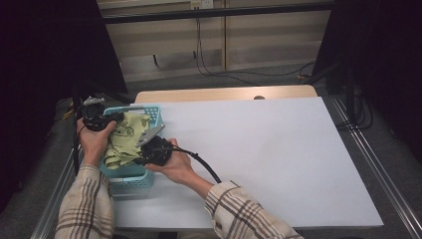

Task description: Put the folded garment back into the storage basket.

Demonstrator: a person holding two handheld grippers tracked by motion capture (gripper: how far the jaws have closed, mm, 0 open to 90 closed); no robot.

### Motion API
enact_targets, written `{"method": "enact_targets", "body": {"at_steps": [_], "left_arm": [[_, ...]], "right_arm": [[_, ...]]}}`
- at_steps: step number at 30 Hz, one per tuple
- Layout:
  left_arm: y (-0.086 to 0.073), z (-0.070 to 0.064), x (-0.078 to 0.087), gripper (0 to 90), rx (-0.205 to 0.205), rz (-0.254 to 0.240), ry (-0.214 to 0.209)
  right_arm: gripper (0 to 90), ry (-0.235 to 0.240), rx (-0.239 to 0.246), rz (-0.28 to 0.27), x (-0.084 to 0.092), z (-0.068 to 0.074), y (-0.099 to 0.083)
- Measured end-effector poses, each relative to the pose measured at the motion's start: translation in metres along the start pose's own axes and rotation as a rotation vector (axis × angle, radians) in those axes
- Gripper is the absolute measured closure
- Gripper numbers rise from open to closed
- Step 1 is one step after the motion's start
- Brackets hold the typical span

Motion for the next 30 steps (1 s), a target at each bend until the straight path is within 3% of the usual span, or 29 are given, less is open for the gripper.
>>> {"method": "enact_targets", "body": {"at_steps": [11,30], "left_arm": [[-0.010,0.003,-0.009,81.8,0.022,0.022,0.003],[-0.018,0.002,-0.019,81.6,0.004,0.054,0.006]], "right_arm": [[76.6,-0.002,-0.017,0.029,-0.008,-0.003,-0.007],[76.0,0.002,-0.009,0.066,-0.013,-0.004,-0.009]]}}
Point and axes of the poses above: each handheld gripper's, and its own axes: x roughly backward along the jaws, y roughly out of its top, z roughly to its left, the point moved 7 cm from there along -x, roughly forward along the jaws, and after that the axes turned 8 degrees about -x, right-handed, at the moved point
